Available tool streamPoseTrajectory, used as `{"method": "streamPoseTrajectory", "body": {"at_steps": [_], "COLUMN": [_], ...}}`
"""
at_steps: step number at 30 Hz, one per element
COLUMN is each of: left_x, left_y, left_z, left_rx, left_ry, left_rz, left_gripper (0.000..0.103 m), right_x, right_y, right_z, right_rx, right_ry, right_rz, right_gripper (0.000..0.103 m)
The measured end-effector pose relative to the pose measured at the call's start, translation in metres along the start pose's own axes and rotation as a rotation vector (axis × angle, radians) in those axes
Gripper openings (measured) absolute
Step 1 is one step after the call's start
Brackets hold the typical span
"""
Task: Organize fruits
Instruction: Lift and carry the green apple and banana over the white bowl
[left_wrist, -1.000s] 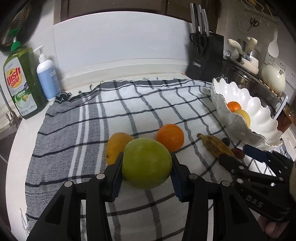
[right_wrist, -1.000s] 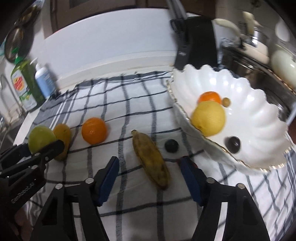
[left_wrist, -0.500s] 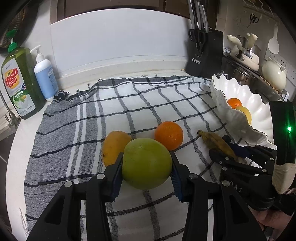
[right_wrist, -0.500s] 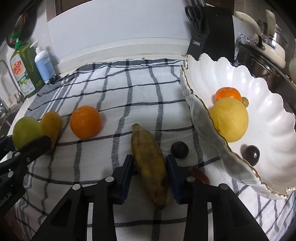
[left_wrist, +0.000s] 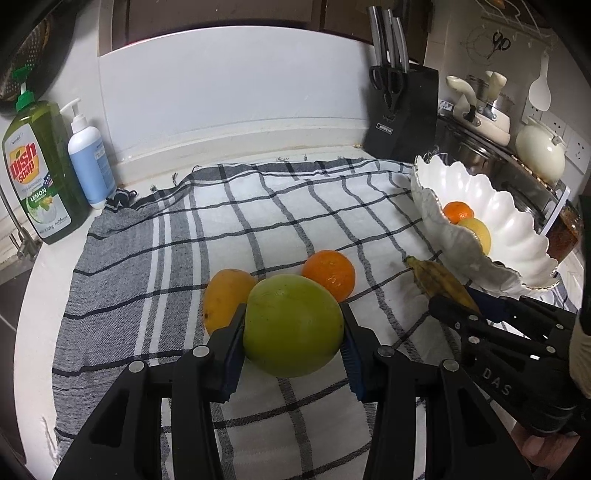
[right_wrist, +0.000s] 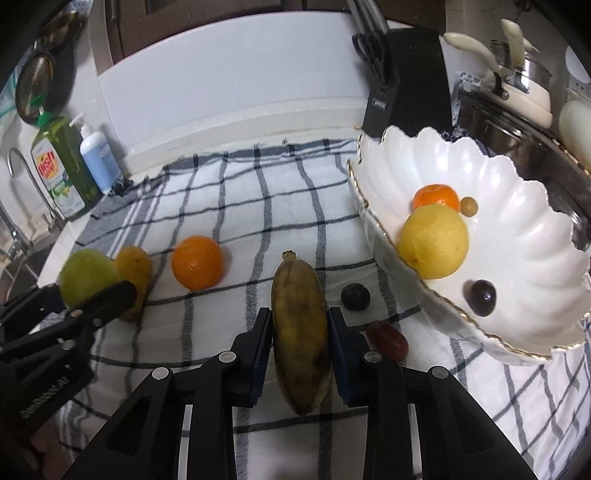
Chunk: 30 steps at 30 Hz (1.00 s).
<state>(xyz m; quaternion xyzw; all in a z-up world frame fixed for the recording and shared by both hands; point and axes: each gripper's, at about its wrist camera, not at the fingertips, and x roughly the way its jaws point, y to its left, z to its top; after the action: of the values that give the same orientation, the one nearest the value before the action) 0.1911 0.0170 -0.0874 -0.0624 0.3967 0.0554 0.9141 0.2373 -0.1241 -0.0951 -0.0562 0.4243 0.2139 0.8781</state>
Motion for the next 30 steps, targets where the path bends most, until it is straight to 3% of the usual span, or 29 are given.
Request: {"method": "streamPoseTrajectory", "body": {"at_steps": [14,30], "left_x": [-0.023,-0.013], "left_y": [-0.021,-0.108], "left_z": [0.016,0.057], "left_rx": [0.045,0.152], "left_ry": [-0.050,-0.065], "left_rz": [-0.042,-0.179], "left_gripper": [0.045,0.045], "right_x": [-0.048,-0.087], "right_y": [-0.011,-0.095], "right_z": [0.005,0.016], "right_rx": [0.067,0.217], "right_ry": [-0.083,-0.154], "right_rz": [-0.031,-0.176], "right_gripper": [0.031,0.031]}}
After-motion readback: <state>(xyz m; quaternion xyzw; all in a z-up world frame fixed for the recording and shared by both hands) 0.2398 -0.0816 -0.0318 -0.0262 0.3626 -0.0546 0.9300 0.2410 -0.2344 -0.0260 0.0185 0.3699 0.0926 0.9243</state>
